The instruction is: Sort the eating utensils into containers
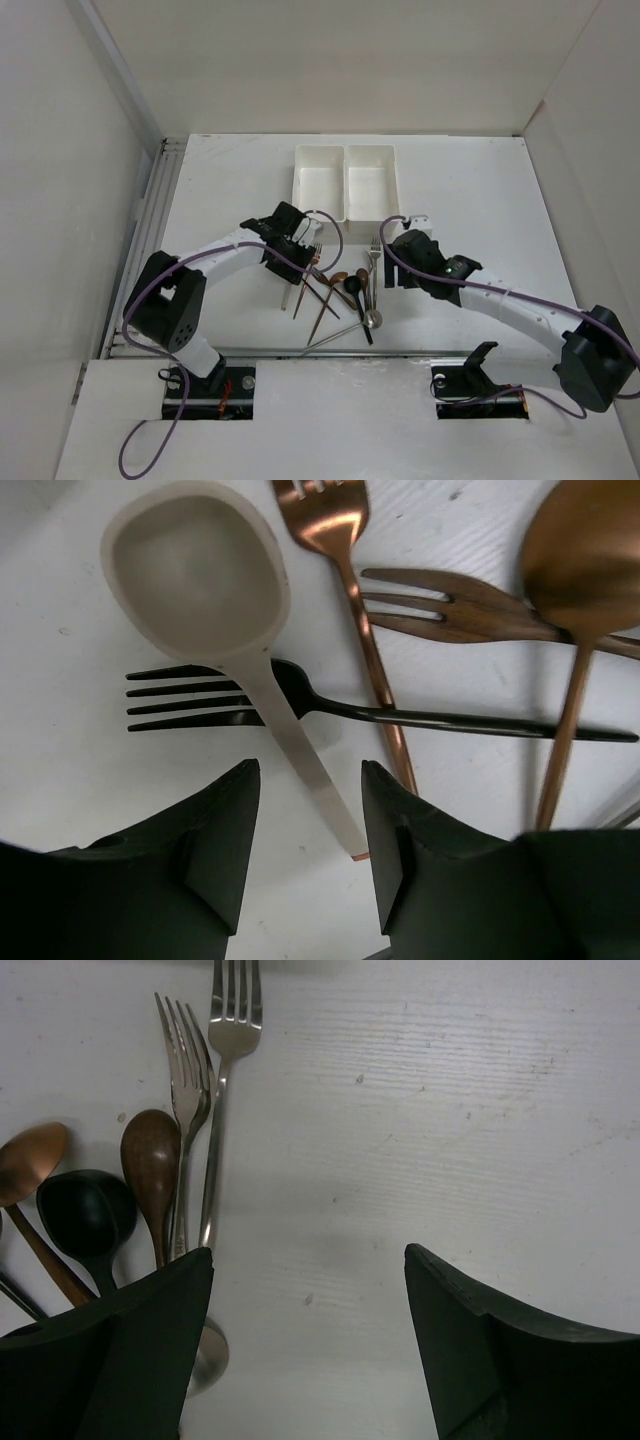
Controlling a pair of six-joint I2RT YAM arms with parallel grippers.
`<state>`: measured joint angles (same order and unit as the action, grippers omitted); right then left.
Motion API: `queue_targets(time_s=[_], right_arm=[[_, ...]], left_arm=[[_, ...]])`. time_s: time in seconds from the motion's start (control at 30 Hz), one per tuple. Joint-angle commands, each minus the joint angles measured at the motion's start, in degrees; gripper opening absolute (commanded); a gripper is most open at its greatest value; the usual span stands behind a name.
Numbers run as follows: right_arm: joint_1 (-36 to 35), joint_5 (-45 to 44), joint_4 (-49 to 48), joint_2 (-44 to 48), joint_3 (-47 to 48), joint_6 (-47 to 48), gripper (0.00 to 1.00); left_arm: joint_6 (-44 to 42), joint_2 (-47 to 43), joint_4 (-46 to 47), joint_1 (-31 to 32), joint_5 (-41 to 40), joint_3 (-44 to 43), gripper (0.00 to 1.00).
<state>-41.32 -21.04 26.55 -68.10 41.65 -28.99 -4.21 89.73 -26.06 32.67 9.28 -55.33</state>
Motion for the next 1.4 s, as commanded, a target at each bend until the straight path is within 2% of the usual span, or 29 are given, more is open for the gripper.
queue_targets(time_s=[0.0, 0.2, 0.33, 0.37, 0.47, 0.67, 0.87, 1.0, 1.13, 1.2, 1.27, 1.3, 1.37], right_arm=[[-0.34, -2.17, 0.09, 3.05, 1.59, -1.50, 0.82], [-0.34, -3.22, 0.09, 4.46, 1.07, -2.03, 0.82], [-0.34, -3.22, -0.44, 3.85, 0.54, -2.03, 0.81], [-0.34, -3.22, -0.44, 2.46, 0.54, -2.03, 0.81], [-0.34, -3.22, -0.44, 0.87, 0.54, -2.03, 0.81], [-0.34, -1.64, -1.75, -0.28, 1.06, -0.37, 0.81], [-0.34, 1.17, -2.38, -2.31, 3.09, 2.71, 0.81], [-0.34, 4.15, -2.99, -2.31, 4.32, 5.08, 0.81], [-0.34, 5.47, -4.21, -3.00, 6.15, 6.67, 0.83], [-0.34, 5.48, -4.22, -4.50, 7.39, 7.98, 0.84], [-0.34, 5.48, -3.70, -5.73, 9.41, 7.99, 0.85], [-0.34, 5.48, -3.69, -7.04, 9.42, 7.99, 0.87], [-0.34, 6.53, -3.69, -8.36, 10.90, 7.99, 0.87]], left_arm=[[1.22, 2.71, -2.06, -0.93, -1.45, -1.36, 0.42], [1.22, 6.94, -3.29, -1.64, -0.75, -1.97, 0.42], [1.22, 8.62, -3.29, -1.64, -0.23, -2.50, 0.25], [1.22, 9.14, -3.81, -1.64, -0.23, -2.50, 0.16], [0.69, 7.66, -3.82, -1.64, 0.39, -2.50, 0.00], [0.69, 1.16, -3.81, -1.64, 1.00, -1.18, 0.00], [-0.36, -6.58, -8.56, -1.64, 3.11, -5.83, 0.00], [-1.07, -12.21, -7.87, -1.64, 4.26, -9.26, 0.00], [-0.36, -8.81, 3.45, -2.78, 1.01, -20.66, 0.00], [0.34, 0.49, 7.60, -4.71, 0.21, -33.04, 0.00], [3.14, 11.62, 7.61, -6.03, -0.49, -42.09, 0.00], [4.28, 15.00, 6.56, -7.34, -0.49, -49.62, 0.00], [7.18, 20.37, 5.85, -8.49, 0.39, -54.34, 0.00]])
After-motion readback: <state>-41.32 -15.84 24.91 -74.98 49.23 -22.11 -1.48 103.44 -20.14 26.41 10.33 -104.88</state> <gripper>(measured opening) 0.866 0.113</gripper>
